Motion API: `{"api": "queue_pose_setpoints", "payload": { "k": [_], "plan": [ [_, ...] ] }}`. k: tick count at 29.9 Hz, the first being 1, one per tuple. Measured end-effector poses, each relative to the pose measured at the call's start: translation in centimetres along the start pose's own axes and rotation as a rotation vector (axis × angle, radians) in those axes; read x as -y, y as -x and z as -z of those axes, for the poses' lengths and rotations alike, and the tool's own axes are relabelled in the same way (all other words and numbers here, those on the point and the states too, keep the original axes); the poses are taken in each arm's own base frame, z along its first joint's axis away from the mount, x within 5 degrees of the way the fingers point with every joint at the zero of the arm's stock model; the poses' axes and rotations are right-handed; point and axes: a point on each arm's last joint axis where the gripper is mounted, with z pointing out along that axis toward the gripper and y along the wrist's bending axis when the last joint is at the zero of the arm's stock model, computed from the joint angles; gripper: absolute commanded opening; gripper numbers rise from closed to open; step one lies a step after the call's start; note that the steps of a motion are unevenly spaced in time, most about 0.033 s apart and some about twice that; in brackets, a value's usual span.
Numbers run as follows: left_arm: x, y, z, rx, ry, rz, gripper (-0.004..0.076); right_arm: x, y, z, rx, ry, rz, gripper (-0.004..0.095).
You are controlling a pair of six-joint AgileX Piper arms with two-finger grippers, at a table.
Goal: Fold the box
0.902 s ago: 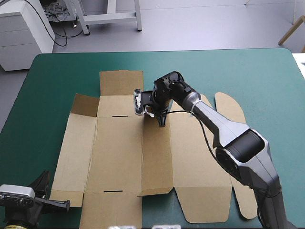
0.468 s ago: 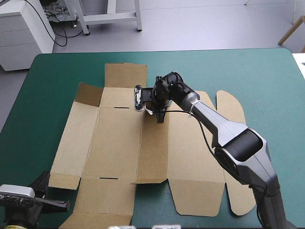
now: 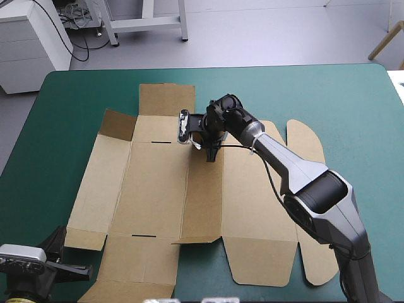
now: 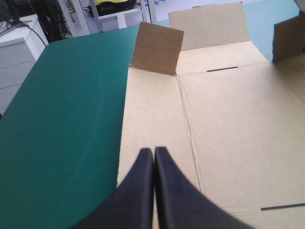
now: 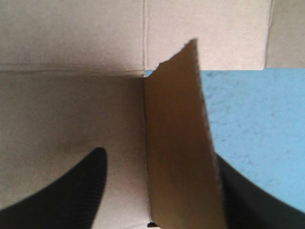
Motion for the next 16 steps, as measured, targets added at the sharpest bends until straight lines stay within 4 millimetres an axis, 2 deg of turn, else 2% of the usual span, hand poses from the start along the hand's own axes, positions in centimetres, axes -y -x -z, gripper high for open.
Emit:
{"api": "queue_pose_setpoints", "payload": {
  "k": [2,5,8,10,12,13,16],
  "plan": [
    [0.0,0.0,0.0,0.0,0.0,-0.004,-0.001,0.6,0.3,0.9,0.006,-0.015,-0.029,0.0853],
    [0.0,0.0,0.0,0.0,0.0,-0.004,-0.001,1.6,0.9,2.8,0.018,-0.037,-0.089,0.084],
    [0.0,0.0,0.0,0.0,0.0,-0.005,-0.001,2.6,1.2,5.2,0.015,-0.067,-0.162,0.0796],
    [0.0,0.0,0.0,0.0,0.0,-0.007,-0.001,3.2,1.2,6.7,0.0,-0.093,-0.216,0.0727],
    [0.0,0.0,0.0,0.0,0.0,-0.007,-0.001,3.8,0.9,7.8,-0.008,-0.123,-0.285,0.0586],
    [0.0,0.0,0.0,0.0,0.0,-0.007,-0.001,4.1,0.7,8.2,-0.008,-0.133,-0.324,0.0483],
    [0.0,0.0,0.0,0.0,0.0,-0.007,-0.001,5.0,-0.5,9.3,-0.005,-0.157,-0.454,0.0093]
  ]
}}
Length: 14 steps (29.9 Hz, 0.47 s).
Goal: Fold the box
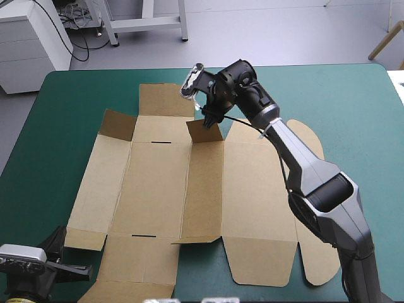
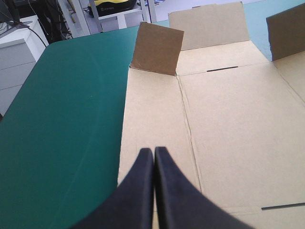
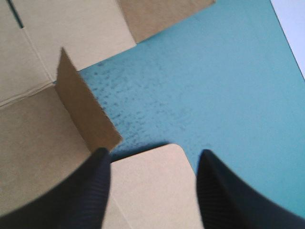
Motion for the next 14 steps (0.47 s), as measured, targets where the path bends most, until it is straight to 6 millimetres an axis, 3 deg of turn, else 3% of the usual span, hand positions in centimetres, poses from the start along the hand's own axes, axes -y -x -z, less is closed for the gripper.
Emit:
{"api": "queue_pose_setpoints", "payload": {
  "k": [1,4,6,8,11,13,14],
  "plan": [
    [0.0,0.0,0.0,0.0,0.0,0.0,-0.0008,0.5,-0.2,0.3,0.0,-0.007,-0.04,-0.0019],
    [0.0,0.0,0.0,0.0,0.0,0.0,0.0029,2.4,-1.4,1.0,0.0,-0.03,-0.2,0.0],
    [0.0,0.0,0.0,0.0,0.0,0.0,0.0118,3.6,-2.2,1.4,0.001,-0.045,-0.298,0.0],
    [0.0,0.0,0.0,-0.001,0.0,0.0,0.0251,4.6,-2.8,2.0,0.005,-0.058,-0.367,0.0],
    [0.0,0.0,0.0,-0.001,0.0,0.0,0.0557,5.5,-3.4,3.0,0.015,-0.078,-0.441,0.0],
    [0.0,0.0,0.0,-0.001,0.003,0.007,0.07,5.7,-3.6,4.0,0.021,-0.084,-0.474,0.0],
    [-0.1,0.0,0.0,-0.002,0.01,0.016,0.0734,5.6,-3.8,4.3,0.018,-0.084,-0.483,0.0]
  ]
}}
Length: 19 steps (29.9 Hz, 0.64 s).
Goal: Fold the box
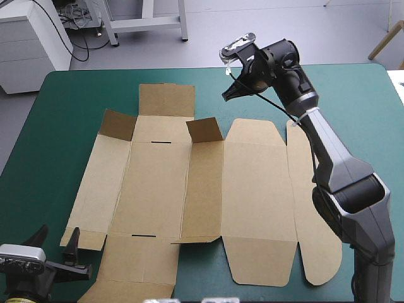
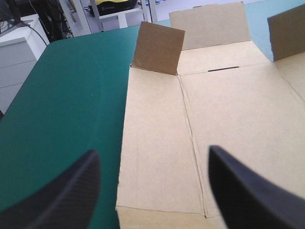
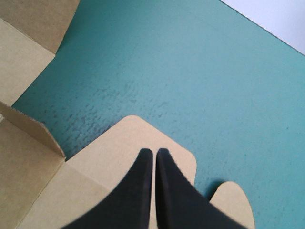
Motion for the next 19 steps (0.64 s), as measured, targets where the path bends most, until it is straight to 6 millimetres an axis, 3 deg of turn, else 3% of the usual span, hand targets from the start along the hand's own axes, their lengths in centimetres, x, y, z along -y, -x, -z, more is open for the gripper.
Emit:
{"api": "queue_pose_setpoints", "payload": {
  "k": [9,14,19],
  "plan": [
    [-0.4,0.0,0.0,-0.004,0.046,0.042,0.0697,-0.1,-4.2,2.9,-0.043,-0.004,-0.07,0.0],
    [-0.5,0.1,-0.2,-0.019,0.047,0.047,0.0696,-0.6,-8.2,4.8,-0.056,0.002,-0.101,0.0],
    [-0.7,2.5,-1.2,-0.082,0.042,0.048,0.0695,-1.1,-12.4,7.5,-0.026,0.004,-0.125,0.0]
  ]
}}
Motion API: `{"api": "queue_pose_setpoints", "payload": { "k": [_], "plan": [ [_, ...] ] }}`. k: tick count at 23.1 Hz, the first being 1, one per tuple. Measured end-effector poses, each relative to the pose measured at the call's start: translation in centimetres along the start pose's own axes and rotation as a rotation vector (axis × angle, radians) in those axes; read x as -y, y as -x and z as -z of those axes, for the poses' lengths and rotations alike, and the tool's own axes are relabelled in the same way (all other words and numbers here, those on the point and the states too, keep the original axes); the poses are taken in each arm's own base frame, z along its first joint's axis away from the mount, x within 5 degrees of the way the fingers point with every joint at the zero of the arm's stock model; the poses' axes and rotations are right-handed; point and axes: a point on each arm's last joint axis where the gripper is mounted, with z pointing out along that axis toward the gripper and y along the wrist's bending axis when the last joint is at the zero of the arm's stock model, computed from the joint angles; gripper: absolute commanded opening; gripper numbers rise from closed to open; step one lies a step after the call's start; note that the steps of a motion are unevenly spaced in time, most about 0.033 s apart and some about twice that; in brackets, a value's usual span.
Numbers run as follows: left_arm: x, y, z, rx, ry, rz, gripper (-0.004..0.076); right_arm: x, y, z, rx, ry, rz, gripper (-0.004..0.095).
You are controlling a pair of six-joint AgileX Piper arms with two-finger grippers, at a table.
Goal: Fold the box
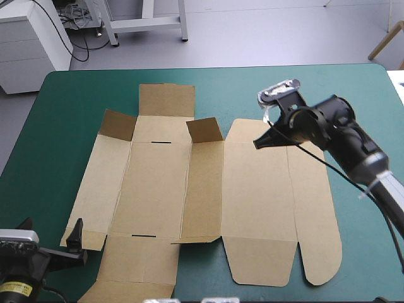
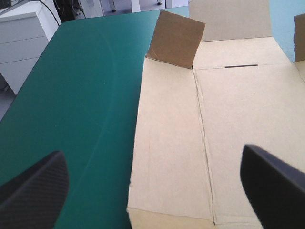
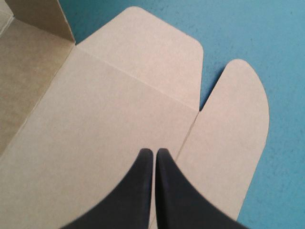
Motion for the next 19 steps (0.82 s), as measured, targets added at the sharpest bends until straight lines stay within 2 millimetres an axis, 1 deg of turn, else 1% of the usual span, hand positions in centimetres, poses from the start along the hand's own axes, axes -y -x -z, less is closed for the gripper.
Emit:
{"api": "queue_pose_setpoints", "payload": {
  "k": [2,3,4,5,8,9,12,14,15,16,17,19],
  "plan": [
    [-0.1,1.7,-0.4,-0.022,0.003,-0.004,0.0695,0.0,-2.1,0.9,0.021,0.003,-0.005,0.0],
    [-0.2,2.8,-0.8,-0.037,0.007,-0.01,0.0695,-0.1,-3.1,1.0,0.022,0.005,-0.007,0.0],
    [-0.4,4.6,-1.7,-0.063,0.017,-0.025,0.0695,-0.2,-5.3,1.7,0.048,0.008,-0.019,-0.0001],
    [-0.5,5.6,-2.2,-0.079,0.022,-0.032,0.0695,-0.2,-6.2,2.3,0.066,0.009,-0.026,0.0],
    [-0.7,8.2,-4.2,-0.134,0.028,-0.045,0.0693,-0.4,-9.3,2.9,0.09,0.021,-0.046,0.0],
    [-0.7,9.3,-5.9,-0.209,0.025,-0.046,0.0692,-0.6,-11.4,3.4,0.102,0.034,-0.06,0.0],
    [-0.8,10.5,-8.4,-0.339,0.021,-0.046,0.0692,-0.7,-13.8,4.2,0.122,0.044,-0.074,0.0],
    [-0.8,11.2,-10.5,-0.443,0.016,-0.051,0.0692,-0.7,-15.7,5.3,0.162,0.045,-0.08,-0.0001],
    [-0.9,11.3,-12.2,-0.52,0.013,-0.059,0.0692,-0.6,-16.5,6.1,0.197,0.045,-0.083,-0.0002],
    [-1.1,11.3,-13.0,-0.56,0.013,-0.054,0.0692,-0.6,-16.8,6.4,0.209,0.044,-0.085,-0.0007],
    [-1.6,10.9,-14.3,-0.622,0.007,-0.031,0.0692,-0.5,-17.4,7.0,0.236,0.043,-0.088,-0.0012],
    [-3.3,9.5,-16.4,-0.733,-0.04,0.069,0.0692,-0.5,-18.4,7.8,0.271,0.042,-0.092,-0.0019]
  ]
}}
